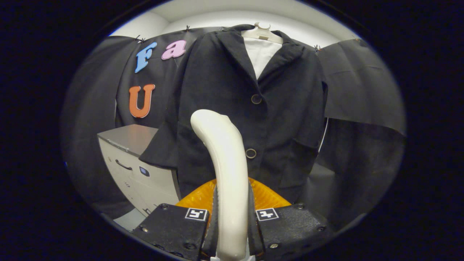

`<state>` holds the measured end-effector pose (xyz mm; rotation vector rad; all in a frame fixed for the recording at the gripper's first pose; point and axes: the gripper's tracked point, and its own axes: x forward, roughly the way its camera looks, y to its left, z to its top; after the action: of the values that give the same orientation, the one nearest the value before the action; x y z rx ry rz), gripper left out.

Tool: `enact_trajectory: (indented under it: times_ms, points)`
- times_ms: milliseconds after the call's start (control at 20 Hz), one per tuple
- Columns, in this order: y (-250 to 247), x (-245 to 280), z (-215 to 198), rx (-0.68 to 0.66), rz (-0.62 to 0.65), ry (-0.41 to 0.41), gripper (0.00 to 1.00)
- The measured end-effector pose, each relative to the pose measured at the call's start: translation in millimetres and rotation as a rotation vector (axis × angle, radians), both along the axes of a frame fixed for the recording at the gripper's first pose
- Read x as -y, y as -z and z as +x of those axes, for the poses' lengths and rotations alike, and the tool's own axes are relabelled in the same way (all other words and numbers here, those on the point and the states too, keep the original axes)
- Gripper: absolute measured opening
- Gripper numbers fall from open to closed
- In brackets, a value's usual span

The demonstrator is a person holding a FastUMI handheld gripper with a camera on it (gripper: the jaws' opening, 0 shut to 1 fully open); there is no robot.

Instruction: Iron the clothes twice with a garment steamer, once on the left side and once on the right side.

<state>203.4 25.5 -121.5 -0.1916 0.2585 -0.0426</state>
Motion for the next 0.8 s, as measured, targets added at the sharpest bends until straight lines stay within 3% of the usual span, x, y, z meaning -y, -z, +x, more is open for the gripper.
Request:
enact_trajectory:
  times_ms: [800]
  points:
    - [141.2,24.4,-28.2,-0.201,-0.064,0.004,0.36]
